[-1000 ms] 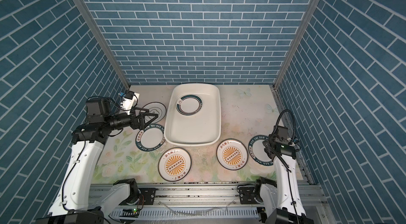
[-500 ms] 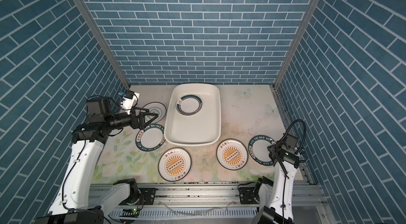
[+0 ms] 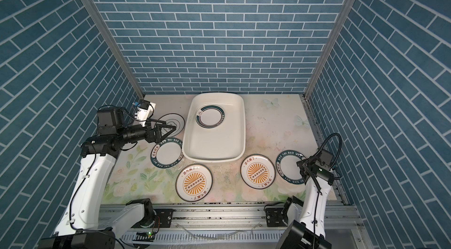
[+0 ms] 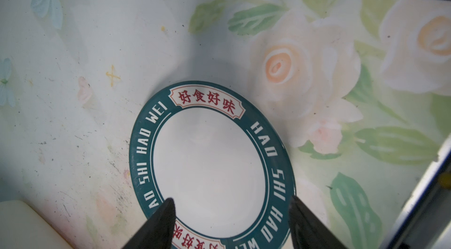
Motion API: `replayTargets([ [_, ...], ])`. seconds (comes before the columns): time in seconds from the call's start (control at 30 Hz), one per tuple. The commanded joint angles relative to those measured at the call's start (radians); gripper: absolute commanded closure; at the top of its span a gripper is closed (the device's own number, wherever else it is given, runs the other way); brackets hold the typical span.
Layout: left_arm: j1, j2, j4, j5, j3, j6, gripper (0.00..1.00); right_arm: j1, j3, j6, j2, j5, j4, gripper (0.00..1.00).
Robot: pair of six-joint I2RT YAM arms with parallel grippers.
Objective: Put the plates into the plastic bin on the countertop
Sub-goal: 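Lower the open right gripper over the HAO SHI HAO WEI plate's rim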
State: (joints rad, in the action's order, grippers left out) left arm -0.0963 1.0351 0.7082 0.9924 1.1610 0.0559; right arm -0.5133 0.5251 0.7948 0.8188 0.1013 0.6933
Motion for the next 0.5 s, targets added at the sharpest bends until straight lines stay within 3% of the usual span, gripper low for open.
replayTargets([
  [0.0, 0.006, 0.005, 0.024, 0.013, 0.035, 0.000, 0.00, -0.008, -0.016, -0.037, 0.005, 0.018, -0.003, 0.27],
  [0.47, 0.009, 0.004, 0.030, 0.012, 0.037, 0.005, 0.00, -0.020, 0.037, -0.031, -0.050, -0.119, 0.109, 0.26],
])
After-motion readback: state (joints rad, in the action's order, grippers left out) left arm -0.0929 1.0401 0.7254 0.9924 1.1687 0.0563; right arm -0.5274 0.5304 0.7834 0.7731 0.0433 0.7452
